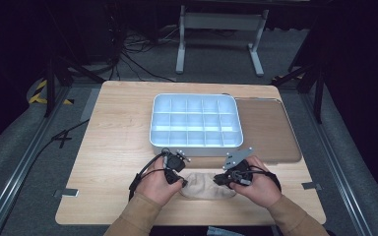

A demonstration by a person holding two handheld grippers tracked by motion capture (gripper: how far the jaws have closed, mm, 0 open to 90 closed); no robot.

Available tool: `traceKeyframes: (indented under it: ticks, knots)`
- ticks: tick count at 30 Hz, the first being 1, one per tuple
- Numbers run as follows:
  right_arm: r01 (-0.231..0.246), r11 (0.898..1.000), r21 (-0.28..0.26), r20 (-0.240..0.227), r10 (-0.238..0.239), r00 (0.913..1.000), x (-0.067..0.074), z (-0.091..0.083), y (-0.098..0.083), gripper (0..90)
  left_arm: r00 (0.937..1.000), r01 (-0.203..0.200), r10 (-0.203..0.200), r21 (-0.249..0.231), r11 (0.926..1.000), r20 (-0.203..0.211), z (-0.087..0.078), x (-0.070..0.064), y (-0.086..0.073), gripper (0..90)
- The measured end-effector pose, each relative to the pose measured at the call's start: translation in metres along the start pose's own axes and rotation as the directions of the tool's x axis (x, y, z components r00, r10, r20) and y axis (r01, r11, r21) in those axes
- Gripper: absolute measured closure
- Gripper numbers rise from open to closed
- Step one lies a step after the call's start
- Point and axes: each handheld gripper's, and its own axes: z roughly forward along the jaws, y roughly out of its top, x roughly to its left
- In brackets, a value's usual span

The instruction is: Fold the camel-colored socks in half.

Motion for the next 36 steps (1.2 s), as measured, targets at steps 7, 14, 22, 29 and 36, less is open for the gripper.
traceKeyframes:
  ticks: [7,14,22,29,36]
  knots:
    - [0.032,0.999,-0.002,-0.006,-0.032,0.9995,0.008,0.023,0.000,89.2,0.9996,0.025,-0.025,0.004,0.9997,0.016,-0.008,-0.001,0.000,85.0]
    - [0.064,0.998,0.004,-0.002,-0.064,0.9980,0.016,0.035,0.001,89.3,0.9993,0.030,-0.030,0.005,0.9995,0.021,-0.011,-0.003,0.000,85.0]
    - [0.067,0.997,0.041,0.005,-0.067,0.9977,0.016,0.041,-0.002,88.3,0.9993,0.029,-0.030,0.029,0.9992,0.024,-0.011,-0.002,-0.001,85.0]
    - [0.067,0.997,0.032,0.003,-0.067,0.9977,0.015,0.041,-0.004,88.7,0.9991,0.029,-0.030,0.026,0.9992,0.031,-0.012,-0.002,-0.001,85.0]
    - [0.074,0.997,0.004,0.005,-0.074,0.9973,0.018,0.038,-0.003,89.5,0.9989,0.036,-0.037,0.047,0.9983,0.028,-0.015,0.000,-0.002,85.2]
